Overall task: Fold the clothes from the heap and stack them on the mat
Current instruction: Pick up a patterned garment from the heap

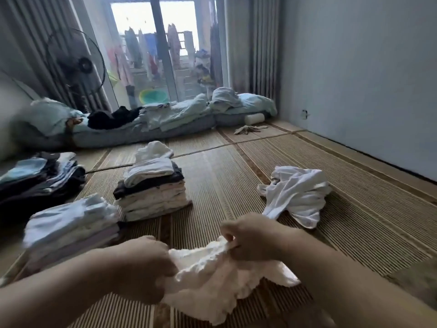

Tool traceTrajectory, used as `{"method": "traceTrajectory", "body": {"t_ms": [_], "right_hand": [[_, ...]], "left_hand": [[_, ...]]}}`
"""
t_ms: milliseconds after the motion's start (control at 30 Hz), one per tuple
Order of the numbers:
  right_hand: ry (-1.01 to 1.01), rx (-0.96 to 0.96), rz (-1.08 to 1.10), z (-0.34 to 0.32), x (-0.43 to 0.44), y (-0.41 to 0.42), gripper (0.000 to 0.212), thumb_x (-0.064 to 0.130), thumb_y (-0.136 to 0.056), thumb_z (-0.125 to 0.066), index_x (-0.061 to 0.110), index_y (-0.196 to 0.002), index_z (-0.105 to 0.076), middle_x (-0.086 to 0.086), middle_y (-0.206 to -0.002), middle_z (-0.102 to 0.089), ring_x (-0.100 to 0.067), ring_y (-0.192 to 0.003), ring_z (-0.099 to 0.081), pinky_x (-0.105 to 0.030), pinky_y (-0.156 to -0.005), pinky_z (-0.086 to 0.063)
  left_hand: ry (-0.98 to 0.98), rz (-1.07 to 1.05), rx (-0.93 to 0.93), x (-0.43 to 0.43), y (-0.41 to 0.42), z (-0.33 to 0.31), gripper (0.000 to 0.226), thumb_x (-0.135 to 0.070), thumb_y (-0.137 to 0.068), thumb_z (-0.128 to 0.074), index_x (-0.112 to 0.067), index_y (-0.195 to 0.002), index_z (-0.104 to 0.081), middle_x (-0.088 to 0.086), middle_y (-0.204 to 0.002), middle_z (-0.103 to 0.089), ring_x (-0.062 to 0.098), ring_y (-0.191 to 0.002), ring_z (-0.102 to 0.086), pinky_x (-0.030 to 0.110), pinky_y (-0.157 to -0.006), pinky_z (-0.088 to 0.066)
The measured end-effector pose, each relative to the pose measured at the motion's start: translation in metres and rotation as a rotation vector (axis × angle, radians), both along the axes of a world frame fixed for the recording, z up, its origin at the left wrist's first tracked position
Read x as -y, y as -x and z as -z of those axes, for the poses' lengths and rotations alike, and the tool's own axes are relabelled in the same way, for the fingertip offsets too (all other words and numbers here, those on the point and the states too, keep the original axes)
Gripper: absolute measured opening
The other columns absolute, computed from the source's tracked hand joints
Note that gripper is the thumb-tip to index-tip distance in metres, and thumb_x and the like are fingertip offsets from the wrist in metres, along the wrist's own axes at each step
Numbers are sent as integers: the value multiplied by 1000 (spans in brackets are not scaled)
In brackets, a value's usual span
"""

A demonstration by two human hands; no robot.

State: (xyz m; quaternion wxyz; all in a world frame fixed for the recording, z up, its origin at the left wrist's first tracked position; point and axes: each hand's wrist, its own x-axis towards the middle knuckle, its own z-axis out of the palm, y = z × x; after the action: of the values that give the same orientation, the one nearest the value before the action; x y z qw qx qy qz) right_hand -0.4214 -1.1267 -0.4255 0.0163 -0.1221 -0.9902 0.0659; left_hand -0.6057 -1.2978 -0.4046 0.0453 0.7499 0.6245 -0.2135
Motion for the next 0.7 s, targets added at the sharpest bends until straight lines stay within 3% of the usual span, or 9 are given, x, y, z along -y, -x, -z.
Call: {"method": "traceTrajectory", "body": {"t_ms": [67, 133, 233, 333, 400, 467, 533, 600, 700], "right_hand": [[-146, 12, -92, -18, 12, 10, 28, 46, -81, -60, 30, -102, -51, 8, -88, -57, -19, -92, -52, -36, -84, -42], [-300, 85, -139, -44, 15, 19, 37, 62, -79, -59, 30, -98, -57, 9, -92, -61, -16, -98, -48, -42, -94, -37], [-363, 161, -160, -86, 18, 22, 47, 77, -71, -48, 34, -86, -55, 13, -88, -60, -7, -88, -41, -44, -100, -36], [-170, -33, -167, -125, 26, 17, 56, 82, -68, -35, 36, -88, -58, 15, -78, -56, -6, -76, -44, -35, -80, -43], [-112, -191, -183, -146, 32, 15, 54, 80, -76, -31, 36, -91, -59, 17, -75, -50, -5, -73, -46, -26, -65, -38], [-199, -289, -194, -168, 39, 15, 50, 70, -86, -32, 30, -88, -61, 18, -75, -55, -4, -75, -46, -19, -70, -35], [-248, -349, -207, -188, 42, 14, 51, 63, -89, -37, 23, -85, -68, 13, -78, -62, -5, -79, -51, -20, -79, -36], [-236, -391, -212, -202, 43, 11, 44, 53, -88, -45, 18, -83, -71, 14, -73, -58, -1, -73, -51, -18, -78, -38], [-272, -409, -114, -215, 46, 7, 31, 57, -89, -50, 34, -76, -65, 19, -66, -50, 1, -69, -47, -24, -70, -37]], "left_hand": [[-36, 156, -119, 21, -1, -18, 24, -49, -68, -48, -28, -79, -55, -10, -76, -51, 8, -105, -44, 37, -109, -22], [-130, 288, -182, 37, 1, -29, 35, -52, -65, -45, -28, -84, -62, -11, -79, -50, 10, -111, -41, 49, -116, -1], [-244, 261, -348, 47, 7, -62, 34, -49, -74, -40, -32, -98, -58, -12, -95, -52, 10, -119, -37, 51, -115, -5], [-419, 22, -334, 49, 31, -110, 26, -38, -85, -43, -36, -110, -50, -16, -108, -49, 6, -120, -39, 34, -108, -29], [-541, -25, -248, 55, 42, -134, 24, -34, -84, -46, -30, -107, -49, -13, -107, -50, 9, -112, -47, 24, -92, -38], [-626, 0, -136, 63, 43, -146, 27, -41, -77, -49, -25, -99, -52, -14, -94, -48, 12, -100, -52, 22, -78, -36], [-689, 14, -40, 70, 39, -154, 37, -60, -71, -43, -27, -86, -50, -18, -79, -40, 9, -85, -50, 24, -74, -37], [-707, 2, 80, 74, 38, -163, 49, -78, -73, -31, -32, -78, -47, -18, -74, -44, 6, -77, -44, 25, -72, -36], [-763, -95, 425, 79, 36, -169, 61, -80, -76, -30, -26, -82, -58, -7, -78, -59, 11, -75, -53, 30, -70, -41]]}}
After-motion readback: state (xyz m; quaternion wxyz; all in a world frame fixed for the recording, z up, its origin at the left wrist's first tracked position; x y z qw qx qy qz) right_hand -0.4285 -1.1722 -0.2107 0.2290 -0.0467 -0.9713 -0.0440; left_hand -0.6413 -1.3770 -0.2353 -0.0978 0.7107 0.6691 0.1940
